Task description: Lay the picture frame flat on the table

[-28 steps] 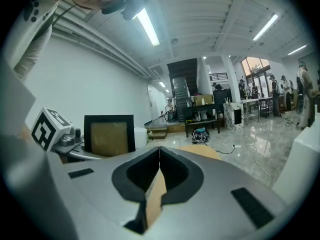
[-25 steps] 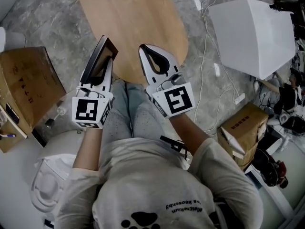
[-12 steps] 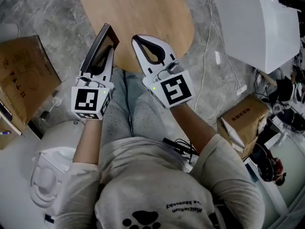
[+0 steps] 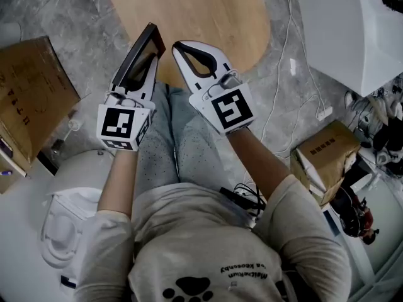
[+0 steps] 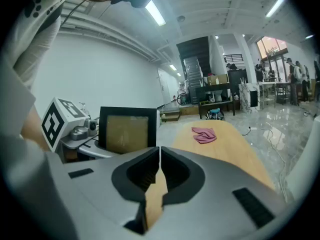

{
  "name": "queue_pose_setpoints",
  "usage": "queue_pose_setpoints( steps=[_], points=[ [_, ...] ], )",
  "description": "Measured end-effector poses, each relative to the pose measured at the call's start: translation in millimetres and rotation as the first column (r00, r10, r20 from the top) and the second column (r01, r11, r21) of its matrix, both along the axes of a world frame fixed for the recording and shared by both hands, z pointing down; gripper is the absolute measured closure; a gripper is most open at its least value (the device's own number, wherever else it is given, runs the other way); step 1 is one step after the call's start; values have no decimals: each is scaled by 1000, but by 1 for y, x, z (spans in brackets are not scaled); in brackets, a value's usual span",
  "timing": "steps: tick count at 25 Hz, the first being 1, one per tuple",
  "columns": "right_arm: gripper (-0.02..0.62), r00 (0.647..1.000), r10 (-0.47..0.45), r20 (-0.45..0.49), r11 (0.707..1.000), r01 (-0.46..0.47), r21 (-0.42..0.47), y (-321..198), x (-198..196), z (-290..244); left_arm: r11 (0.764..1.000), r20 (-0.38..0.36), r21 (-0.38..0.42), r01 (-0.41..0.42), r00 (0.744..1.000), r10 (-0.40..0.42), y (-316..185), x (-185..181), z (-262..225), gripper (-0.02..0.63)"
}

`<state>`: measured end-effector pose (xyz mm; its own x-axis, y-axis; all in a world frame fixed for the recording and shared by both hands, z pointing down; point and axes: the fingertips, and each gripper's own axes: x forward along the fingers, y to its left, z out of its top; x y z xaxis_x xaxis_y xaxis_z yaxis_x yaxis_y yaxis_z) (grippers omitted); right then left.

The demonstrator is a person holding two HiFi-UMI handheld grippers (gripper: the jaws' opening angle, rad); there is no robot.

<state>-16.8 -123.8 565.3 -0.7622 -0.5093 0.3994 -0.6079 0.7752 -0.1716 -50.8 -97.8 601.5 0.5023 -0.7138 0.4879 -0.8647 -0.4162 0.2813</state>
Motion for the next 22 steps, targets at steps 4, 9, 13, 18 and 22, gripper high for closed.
queue_pose_setpoints(
  steps=[4, 9, 13, 18, 22],
  points=[
    [583, 1000, 10, 14, 999, -9, -41, 4, 1, 19, 1000, -4, -26, -17, 1000, 17, 5, 2, 15, 588],
    [581, 1000, -10, -2, 997, 10, -70, 13, 3, 37, 997, -17, -64, -37, 999, 36, 13, 6, 34, 588],
    [496, 999, -40, -24, 993, 37, -111, 20, 1, 51, 995, -36, -88, -56, 998, 53, 15, 10, 45, 588],
    [476, 996, -74, -42, 987, 68, -143, 31, 0, 63, 990, -54, -87, -115, 992, 110, 22, 18, 49, 588],
    [476, 995, -88, -55, 985, 78, -155, 34, -2, 70, 982, -79, -87, -166, 984, 160, 29, 21, 54, 588]
  ],
)
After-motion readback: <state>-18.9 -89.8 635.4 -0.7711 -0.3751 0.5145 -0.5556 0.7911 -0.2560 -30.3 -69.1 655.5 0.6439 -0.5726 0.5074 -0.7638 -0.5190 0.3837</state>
